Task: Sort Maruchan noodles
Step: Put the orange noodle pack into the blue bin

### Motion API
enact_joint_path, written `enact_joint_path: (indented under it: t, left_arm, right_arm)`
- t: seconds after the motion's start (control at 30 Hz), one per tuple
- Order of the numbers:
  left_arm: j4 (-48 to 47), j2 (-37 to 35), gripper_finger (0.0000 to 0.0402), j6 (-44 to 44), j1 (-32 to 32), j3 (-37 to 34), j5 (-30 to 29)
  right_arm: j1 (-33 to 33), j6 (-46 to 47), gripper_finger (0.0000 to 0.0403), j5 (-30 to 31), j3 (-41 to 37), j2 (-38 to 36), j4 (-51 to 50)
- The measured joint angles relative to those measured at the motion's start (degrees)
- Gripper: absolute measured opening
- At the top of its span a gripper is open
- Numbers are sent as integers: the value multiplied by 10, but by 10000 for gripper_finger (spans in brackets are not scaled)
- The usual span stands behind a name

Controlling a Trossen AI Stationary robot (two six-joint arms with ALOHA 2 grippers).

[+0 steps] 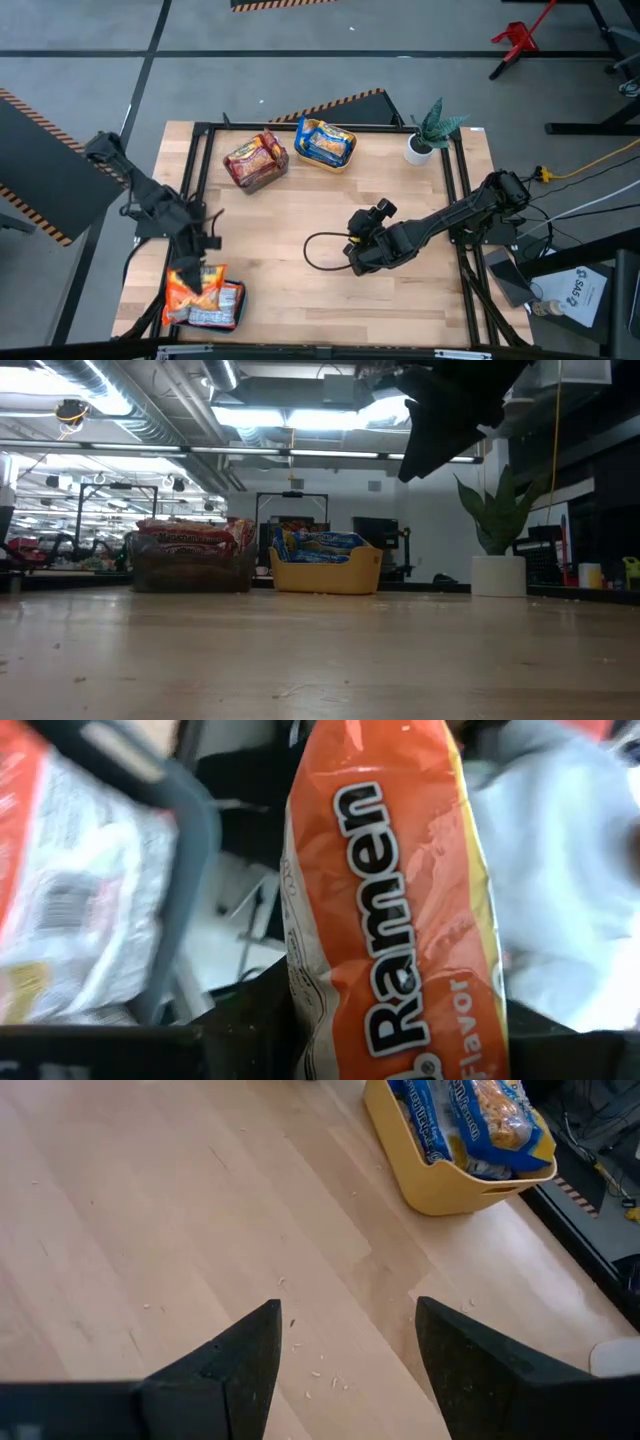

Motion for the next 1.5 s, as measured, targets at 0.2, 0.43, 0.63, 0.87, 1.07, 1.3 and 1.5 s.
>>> enact_joint_path:
  t: [0.2, 0.43, 0.63, 0.87, 1.07, 1.3, 1.5]
  left_arm:
    - [40, 27, 156, 17, -38, -41, -31]
    - [179, 97, 156, 46, -62, -58, -52]
    - [184, 168, 156, 85, -83, -59, -9]
    - [193, 207, 156, 138, -75, -59, -7]
    - [218, 237, 156, 155, -74, -59, -35]
    - [243, 273, 156, 155, -79, -59, 5]
    - [243, 290, 156, 155, -78, -59, 2]
  right_arm:
    - [0, -3, 220, 0, 0, 0, 0]
    - [0, -5, 220, 0, 0, 0, 0]
    - [0, -5, 220, 0, 0, 0, 0]
    - [0, -5, 220, 1, 0, 0, 0]
    - [0, -5, 220, 5, 0, 0, 1]
    - [0, -5, 220, 4, 0, 0, 1]
    - [0, -5, 220, 0, 0, 0, 1]
